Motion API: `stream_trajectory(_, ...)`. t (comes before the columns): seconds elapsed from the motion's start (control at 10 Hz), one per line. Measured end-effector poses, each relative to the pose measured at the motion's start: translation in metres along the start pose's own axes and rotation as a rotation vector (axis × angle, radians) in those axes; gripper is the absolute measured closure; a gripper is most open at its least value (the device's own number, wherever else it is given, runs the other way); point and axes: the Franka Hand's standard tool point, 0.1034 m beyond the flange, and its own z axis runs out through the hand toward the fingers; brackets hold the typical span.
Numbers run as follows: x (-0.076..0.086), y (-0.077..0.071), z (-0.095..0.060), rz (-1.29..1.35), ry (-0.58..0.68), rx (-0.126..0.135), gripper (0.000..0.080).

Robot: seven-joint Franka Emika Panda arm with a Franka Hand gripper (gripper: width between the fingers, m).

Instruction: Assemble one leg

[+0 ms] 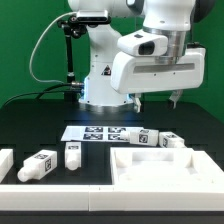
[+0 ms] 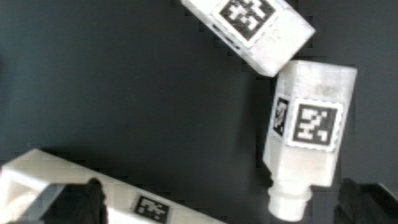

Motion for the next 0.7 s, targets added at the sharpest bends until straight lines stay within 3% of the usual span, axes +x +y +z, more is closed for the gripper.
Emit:
stream_trajectory(0.3, -0.021, -0.011, 0.041, -0.244, 0.072, -0.036, 0.0151)
stream_trajectory(0.7, -0.023, -0.011, 0.045, -0.356, 0.071, -0.043, 0.0151)
